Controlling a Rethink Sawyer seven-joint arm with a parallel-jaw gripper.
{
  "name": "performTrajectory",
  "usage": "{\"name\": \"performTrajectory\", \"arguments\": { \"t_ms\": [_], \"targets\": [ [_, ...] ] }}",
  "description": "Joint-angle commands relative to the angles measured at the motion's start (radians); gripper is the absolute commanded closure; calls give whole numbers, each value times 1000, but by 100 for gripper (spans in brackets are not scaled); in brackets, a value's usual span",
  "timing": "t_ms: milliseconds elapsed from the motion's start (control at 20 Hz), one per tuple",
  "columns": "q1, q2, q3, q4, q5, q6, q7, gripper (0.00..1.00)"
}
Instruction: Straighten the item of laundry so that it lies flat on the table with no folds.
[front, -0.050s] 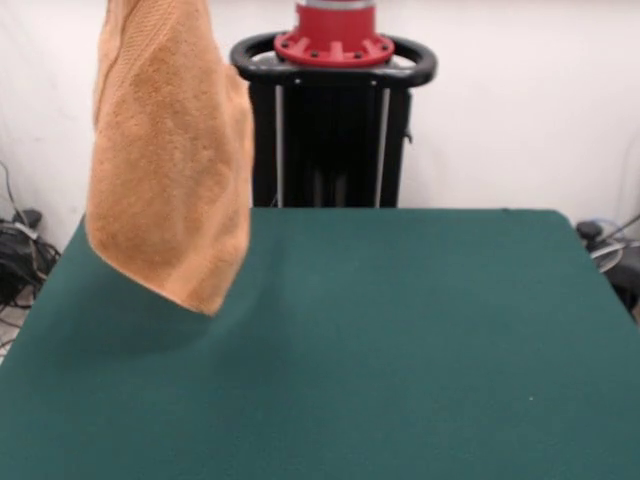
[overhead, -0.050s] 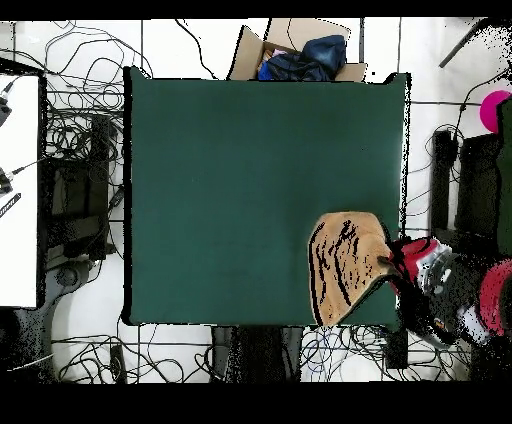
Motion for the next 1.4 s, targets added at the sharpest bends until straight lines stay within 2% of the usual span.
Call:
{"name": "performTrajectory", "arguments": {
  "t_ms": [50, 450, 700, 1050, 1400],
  "targets": [
    [-34, -49, 65, 161, -34, 101, -211, 100],
    [-118, -113, 148, 249, -21, 56, -231, 100],
    [-214, -132, 266, 253, -12, 84, -227, 100],
    [-324, -70, 445, 249, -37, 122, -129, 100],
    [-454, 12, 672, 252, -75, 175, 11, 100]
  ]
}}
